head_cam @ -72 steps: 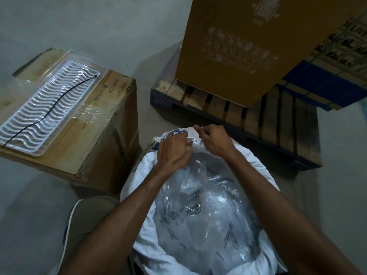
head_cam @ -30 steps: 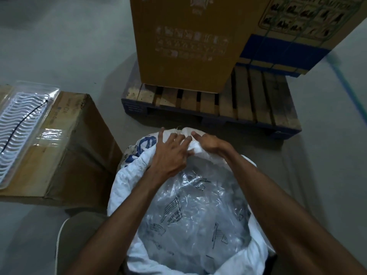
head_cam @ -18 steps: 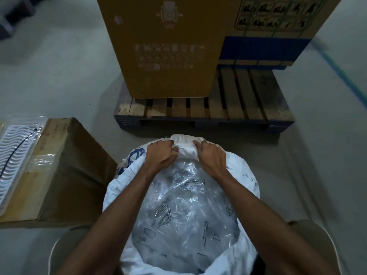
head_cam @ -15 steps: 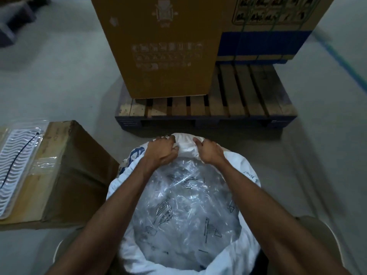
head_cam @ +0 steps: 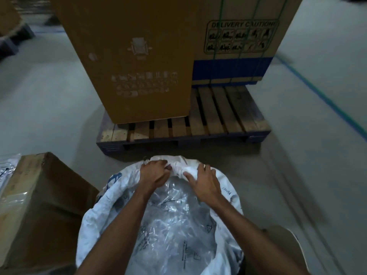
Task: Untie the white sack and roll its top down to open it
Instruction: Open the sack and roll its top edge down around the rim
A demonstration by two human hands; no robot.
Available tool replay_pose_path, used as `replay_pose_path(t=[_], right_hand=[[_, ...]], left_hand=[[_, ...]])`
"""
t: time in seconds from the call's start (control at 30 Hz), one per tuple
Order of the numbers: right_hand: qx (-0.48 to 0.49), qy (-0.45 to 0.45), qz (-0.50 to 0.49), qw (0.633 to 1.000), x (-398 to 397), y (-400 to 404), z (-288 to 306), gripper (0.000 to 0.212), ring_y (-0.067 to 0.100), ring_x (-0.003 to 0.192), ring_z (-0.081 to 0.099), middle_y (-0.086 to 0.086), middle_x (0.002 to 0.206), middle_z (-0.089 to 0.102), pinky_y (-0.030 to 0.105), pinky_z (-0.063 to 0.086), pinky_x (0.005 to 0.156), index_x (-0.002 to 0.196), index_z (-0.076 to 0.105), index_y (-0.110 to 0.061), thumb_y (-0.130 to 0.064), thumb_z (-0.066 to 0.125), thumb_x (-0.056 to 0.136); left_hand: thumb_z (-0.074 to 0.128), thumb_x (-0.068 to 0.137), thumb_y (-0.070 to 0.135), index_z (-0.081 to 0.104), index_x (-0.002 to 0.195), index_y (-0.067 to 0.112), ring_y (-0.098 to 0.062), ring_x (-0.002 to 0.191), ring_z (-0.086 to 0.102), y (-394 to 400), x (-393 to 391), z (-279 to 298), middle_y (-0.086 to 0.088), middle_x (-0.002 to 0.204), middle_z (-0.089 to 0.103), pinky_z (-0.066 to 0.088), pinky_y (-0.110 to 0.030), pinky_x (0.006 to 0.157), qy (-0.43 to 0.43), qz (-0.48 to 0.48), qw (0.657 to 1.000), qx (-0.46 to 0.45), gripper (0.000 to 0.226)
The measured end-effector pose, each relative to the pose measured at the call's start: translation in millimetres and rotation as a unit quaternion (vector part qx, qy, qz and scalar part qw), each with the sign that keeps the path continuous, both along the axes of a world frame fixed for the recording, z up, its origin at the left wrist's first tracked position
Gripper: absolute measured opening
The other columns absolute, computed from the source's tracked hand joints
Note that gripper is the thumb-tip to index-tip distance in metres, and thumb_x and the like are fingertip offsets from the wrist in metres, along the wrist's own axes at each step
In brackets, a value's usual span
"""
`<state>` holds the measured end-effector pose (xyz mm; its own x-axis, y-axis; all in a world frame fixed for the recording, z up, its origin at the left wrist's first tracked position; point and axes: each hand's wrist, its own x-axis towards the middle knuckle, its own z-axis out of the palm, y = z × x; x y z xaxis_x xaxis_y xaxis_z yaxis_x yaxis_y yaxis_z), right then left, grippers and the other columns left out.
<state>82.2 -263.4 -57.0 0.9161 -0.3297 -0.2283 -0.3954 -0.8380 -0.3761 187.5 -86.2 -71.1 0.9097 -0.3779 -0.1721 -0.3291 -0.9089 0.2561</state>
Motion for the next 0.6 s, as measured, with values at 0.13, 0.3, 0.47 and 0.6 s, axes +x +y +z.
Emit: replay_pose_path(t=[0.13,0.3,0.47,0.6], right_hand=[[0.022,0.014,-0.022,0.999,-3,-8,-6,0.053,0.029,0.111,0.061,0.009,0.121,0.065,0.041,0.049,0.089,0.115,0.059,-0.013,-0.06,0.036,0.105],[0.131,0.016,-0.062,0.989,5,-10,-15,0.045,0.03,0.102,0.065,0.01,0.113,0.069,0.037,0.048,0.08,0.111,0.066,-0.015,-0.054,0.043,0.105],[0.372,0.03,-0.117,0.92,10,-26,-18,0.047,0.014,0.088,0.067,-0.003,0.095,0.072,0.03,0.051,0.073,0.105,0.072,-0.014,-0.057,0.054,0.1],[0.383,0.065,-0.106,0.915,12,-32,-21,0.063,0.018,0.103,0.068,0.007,0.117,0.073,0.028,0.048,0.094,0.119,0.07,-0.009,-0.064,0.048,0.099]], left_hand=[[0.029,0.093,0.053,0.061,0.129,0.025,-0.03,0.113,0.062,-7,10,-1,-0.011,0.131,0.065,0.047,-0.046,0.1,0.033,-0.013,0.998,0.045,0.056],[0.054,0.087,0.062,0.043,0.142,0.043,-0.031,0.139,0.04,-6,18,11,-0.004,0.153,0.043,0.023,-0.063,0.116,0.088,-0.079,0.993,-0.008,0.059],[0.04,0.102,0.049,0.048,0.144,0.032,-0.023,0.137,0.048,-26,-18,15,0.0,0.147,0.053,0.018,-0.052,0.12,0.024,-0.188,0.982,-0.02,0.046],[0.039,0.095,0.032,0.058,0.102,0.028,-0.024,0.103,0.06,-35,-28,9,0.001,0.101,0.069,0.032,-0.048,0.101,-0.038,-0.136,0.99,-0.008,0.021]])
